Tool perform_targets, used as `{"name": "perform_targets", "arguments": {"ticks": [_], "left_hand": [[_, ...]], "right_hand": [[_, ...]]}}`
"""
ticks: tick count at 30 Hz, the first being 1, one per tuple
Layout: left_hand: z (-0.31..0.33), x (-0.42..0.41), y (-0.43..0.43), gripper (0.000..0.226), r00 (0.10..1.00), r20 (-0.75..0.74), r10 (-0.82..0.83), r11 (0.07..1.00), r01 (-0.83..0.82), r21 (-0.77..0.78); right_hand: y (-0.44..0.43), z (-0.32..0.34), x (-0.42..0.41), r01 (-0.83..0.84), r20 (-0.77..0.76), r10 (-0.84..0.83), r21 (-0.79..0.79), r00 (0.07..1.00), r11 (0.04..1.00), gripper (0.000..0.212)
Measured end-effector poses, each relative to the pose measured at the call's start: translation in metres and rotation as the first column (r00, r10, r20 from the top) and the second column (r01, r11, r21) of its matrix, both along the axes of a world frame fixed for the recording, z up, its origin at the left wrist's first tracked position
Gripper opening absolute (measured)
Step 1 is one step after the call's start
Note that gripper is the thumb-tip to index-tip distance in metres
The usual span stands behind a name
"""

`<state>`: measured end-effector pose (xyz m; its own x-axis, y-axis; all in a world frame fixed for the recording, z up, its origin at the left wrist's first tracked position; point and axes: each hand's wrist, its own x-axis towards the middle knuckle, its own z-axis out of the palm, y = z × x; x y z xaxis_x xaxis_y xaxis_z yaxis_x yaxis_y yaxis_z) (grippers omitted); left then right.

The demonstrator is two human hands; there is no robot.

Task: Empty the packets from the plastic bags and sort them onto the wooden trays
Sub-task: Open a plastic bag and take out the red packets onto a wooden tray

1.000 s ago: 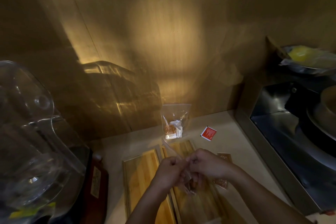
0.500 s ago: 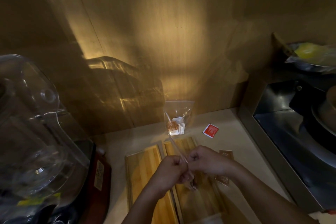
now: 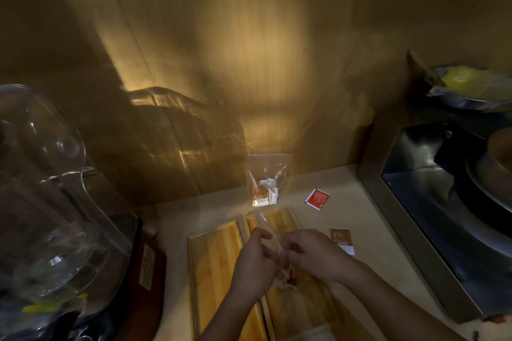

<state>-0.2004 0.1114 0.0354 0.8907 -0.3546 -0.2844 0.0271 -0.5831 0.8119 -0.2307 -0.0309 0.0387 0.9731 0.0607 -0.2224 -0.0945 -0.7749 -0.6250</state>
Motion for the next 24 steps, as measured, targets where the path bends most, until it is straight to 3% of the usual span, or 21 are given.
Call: {"name": "perform_targets", "arguments": {"ticks": [2, 4, 7, 10, 14, 16, 18, 21, 24], "left_hand": [[0.0, 0.001, 0.0, 0.018, 1.0, 0.023, 0.005, 1.0, -0.004, -0.007], [0.002, -0.001, -0.002, 0.012, 0.996, 0.088, -0.001, 0.998, -0.005, 0.062], [0.009, -0.008, -0.004, 0.012, 0.926, 0.361, -0.112, 0.897, -0.062, 0.438], [0.006, -0.013, -0.007, 0.011, 0.834, 0.529, -0.16, 0.889, -0.111, 0.445], [-0.001, -0.009, -0.009, 0.023, 0.954, 0.261, -0.149, 0.931, 0.047, 0.363], [-0.004, -0.007, -0.006, 0.024, 0.943, 0.294, -0.152, 0.936, 0.042, 0.351], [-0.004, -0.006, -0.003, 0.024, 0.944, 0.292, -0.153, 0.942, 0.05, 0.333], [-0.007, -0.001, 0.001, 0.013, 0.927, 0.349, -0.139, 0.934, 0.006, 0.356], [-0.008, 0.001, 0.005, 0.025, 0.914, 0.399, -0.071, 0.938, -0.075, 0.339]], "right_hand": [[-0.001, 0.0, 0.0, 0.032, 0.05, -0.031, -0.018, 0.998, 0.999, 0.017], [-0.002, 0.001, 0.001, 0.045, 0.107, -0.029, -0.154, 0.994, 0.987, 0.023], [0.001, 0.003, 0.0, 0.127, 0.145, -0.081, -0.35, 0.986, 0.928, 0.031], [0.005, 0.002, -0.002, 0.192, 0.147, -0.153, -0.303, 0.977, 0.933, 0.021], [0.011, 0.0, 0.0, 0.077, 0.075, -0.067, -0.141, 0.995, 0.987, 0.006], [0.012, 0.0, 0.001, 0.017, 0.068, -0.007, -0.148, 0.998, 0.989, 0.002], [0.011, -0.001, 0.003, -0.005, 0.084, 0.018, -0.156, 0.996, 0.988, 0.014], [0.007, -0.004, 0.004, 0.036, 0.165, -0.007, -0.178, 0.986, 0.983, 0.027], [0.005, -0.002, 0.006, 0.117, 0.23, -0.055, -0.265, 0.972, 0.957, 0.032]]}}
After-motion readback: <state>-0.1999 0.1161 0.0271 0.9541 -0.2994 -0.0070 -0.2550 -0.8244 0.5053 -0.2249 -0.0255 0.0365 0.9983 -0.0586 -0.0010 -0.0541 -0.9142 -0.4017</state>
